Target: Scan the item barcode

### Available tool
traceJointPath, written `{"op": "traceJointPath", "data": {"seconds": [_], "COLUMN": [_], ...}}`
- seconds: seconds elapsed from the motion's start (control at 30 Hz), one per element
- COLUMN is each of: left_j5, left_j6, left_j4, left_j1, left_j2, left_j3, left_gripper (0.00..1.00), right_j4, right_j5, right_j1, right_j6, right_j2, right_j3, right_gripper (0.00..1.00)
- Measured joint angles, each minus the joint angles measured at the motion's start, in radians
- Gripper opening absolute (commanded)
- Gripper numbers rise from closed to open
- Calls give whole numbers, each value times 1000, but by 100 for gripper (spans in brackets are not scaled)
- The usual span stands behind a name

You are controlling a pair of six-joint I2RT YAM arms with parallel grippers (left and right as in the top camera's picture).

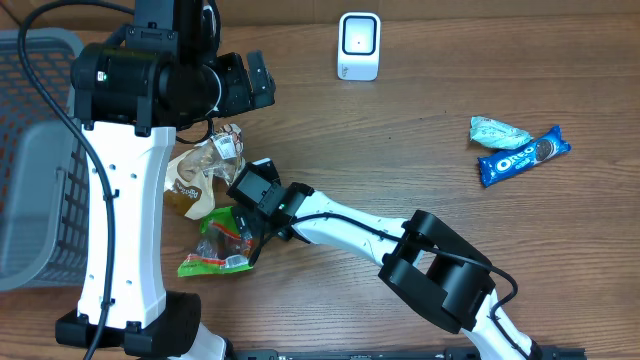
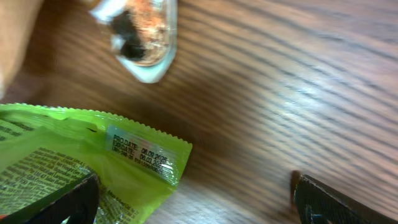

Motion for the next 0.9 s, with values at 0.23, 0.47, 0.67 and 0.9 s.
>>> {"op": "traceJointPath", "data": {"seconds": [0.23, 0.47, 0.67, 0.9], "left_j5": [0, 0, 0, 0], "left_j6": [0, 0, 0, 0], "left_j4": [0, 0, 0, 0], "left_j1": [0, 0, 0, 0], "left_j2": [0, 0, 0, 0], "left_j3": [0, 0, 0, 0], "left_gripper": [99, 100, 100, 100], "right_j4": [-58, -138, -215, -352], "right_j5": [112, 181, 125, -160], "right_j1": [-17, -103, -253, -517], "right_j6": [-5, -25, -29, -31], "right_j2": [0, 1, 2, 2], "right_j3": [33, 60, 85, 106], "right_gripper": [100, 100, 100, 100]}}
